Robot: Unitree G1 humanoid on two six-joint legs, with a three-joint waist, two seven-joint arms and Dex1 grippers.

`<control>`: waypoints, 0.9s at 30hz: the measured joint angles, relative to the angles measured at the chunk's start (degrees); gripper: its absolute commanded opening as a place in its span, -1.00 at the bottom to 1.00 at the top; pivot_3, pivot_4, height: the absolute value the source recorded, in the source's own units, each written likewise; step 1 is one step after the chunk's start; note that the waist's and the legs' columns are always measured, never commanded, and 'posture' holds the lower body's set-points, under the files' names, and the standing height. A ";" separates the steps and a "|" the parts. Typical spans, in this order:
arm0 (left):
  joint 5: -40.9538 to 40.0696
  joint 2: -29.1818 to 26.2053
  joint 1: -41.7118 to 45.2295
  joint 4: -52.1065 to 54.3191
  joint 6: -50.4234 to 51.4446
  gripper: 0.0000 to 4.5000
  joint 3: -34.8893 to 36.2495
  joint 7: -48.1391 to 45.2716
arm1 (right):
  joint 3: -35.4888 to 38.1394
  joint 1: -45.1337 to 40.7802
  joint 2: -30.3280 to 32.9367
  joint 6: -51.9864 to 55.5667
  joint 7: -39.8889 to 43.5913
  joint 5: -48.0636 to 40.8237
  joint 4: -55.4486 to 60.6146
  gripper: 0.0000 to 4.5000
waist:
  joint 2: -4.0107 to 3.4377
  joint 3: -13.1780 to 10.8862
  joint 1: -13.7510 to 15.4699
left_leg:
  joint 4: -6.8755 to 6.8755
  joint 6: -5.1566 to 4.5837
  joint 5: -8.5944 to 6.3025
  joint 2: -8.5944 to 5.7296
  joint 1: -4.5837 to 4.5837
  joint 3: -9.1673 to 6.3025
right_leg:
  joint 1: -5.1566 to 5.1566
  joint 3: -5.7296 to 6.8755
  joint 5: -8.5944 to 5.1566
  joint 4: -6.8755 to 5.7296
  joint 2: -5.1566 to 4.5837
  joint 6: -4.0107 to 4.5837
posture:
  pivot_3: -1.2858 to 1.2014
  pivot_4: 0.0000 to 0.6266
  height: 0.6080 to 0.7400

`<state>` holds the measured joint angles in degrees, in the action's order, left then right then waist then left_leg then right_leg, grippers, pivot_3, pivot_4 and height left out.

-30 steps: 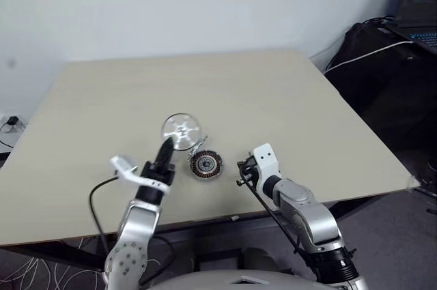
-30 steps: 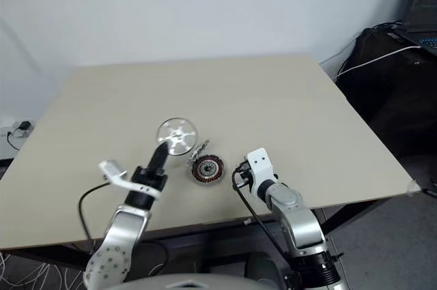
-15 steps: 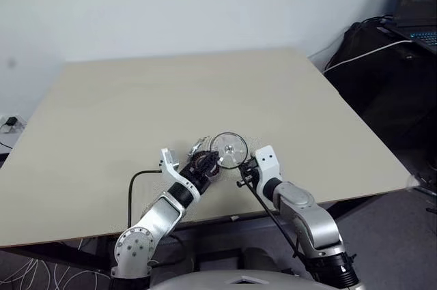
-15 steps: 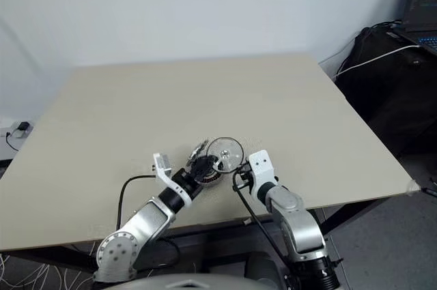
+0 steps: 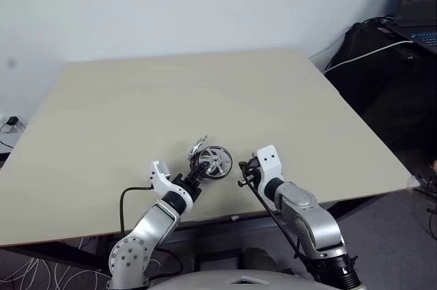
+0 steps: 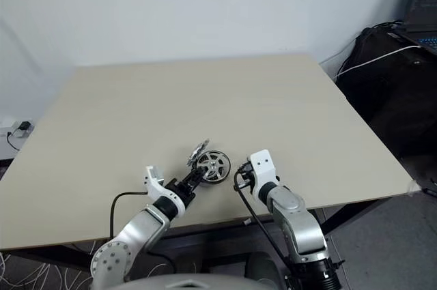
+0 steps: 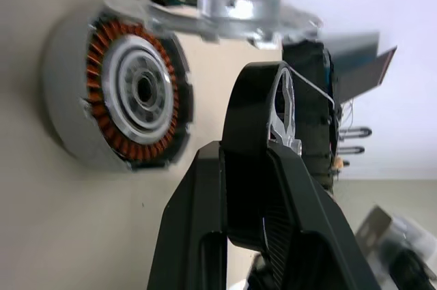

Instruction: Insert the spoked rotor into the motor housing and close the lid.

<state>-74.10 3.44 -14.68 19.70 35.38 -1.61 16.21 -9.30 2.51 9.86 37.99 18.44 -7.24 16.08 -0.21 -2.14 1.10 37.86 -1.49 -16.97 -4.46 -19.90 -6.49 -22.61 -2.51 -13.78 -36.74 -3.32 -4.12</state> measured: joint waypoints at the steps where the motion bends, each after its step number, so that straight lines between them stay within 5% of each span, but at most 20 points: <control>1: 0.24 0.01 0.21 -1.14 -0.61 -0.82 0.07 -0.03 | -0.03 0.12 0.13 0.04 0.00 0.00 0.04 -1.00 | 0.00 0.00 0.02 | 0.00 0.00 0.00 0.00 0.00 0.00 | 0.00 0.00 0.00 0.00 0.00 0.00 | 0.03 -1.00 1.00; 27: 5.01 0.04 6.88 -11.67 -4.81 -0.82 1.22 -4.05 | -0.86 1.10 0.39 1.32 -0.04 -0.12 2.30 -1.00 | 0.01 0.00 0.02 | 0.00 -0.07 0.04 0.00 -0.02 -0.01 | -0.02 0.00 0.05 0.01 0.00 -0.07 | 0.03 -1.00 1.00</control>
<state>-69.10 3.48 -7.80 8.03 30.57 -0.39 12.16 -10.17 3.61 10.26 39.31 18.40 -7.36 18.38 -0.19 -2.14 1.12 37.86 -1.56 -16.93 -4.47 -19.92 -6.49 -22.64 -2.51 -13.73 -36.73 -3.32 -4.19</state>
